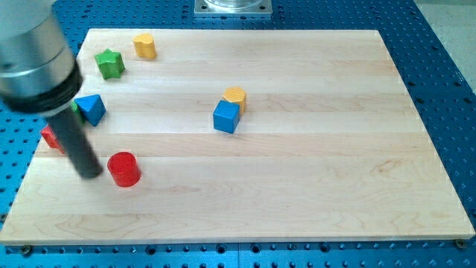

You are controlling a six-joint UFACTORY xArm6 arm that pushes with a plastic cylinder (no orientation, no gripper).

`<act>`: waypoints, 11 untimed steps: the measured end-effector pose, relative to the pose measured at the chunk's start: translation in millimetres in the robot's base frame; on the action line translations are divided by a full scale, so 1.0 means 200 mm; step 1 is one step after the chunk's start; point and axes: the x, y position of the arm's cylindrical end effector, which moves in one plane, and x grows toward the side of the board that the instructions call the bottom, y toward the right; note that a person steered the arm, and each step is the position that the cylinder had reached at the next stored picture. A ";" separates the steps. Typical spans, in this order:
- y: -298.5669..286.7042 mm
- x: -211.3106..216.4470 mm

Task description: Move the red blocks close to the cube

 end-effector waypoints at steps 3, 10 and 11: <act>0.84 -0.33; 0.47 -0.02; -0.38 0.07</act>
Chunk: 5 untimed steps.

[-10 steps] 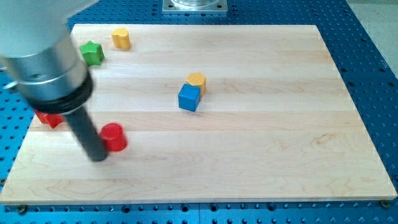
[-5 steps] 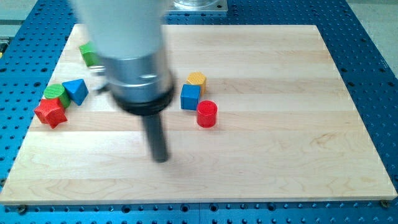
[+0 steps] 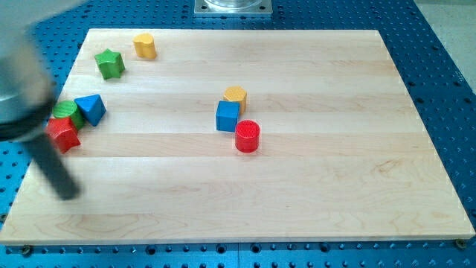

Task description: Move the red blocks close to the cube

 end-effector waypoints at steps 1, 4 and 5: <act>-0.08 -0.11; 0.66 -0.57; 0.72 -0.57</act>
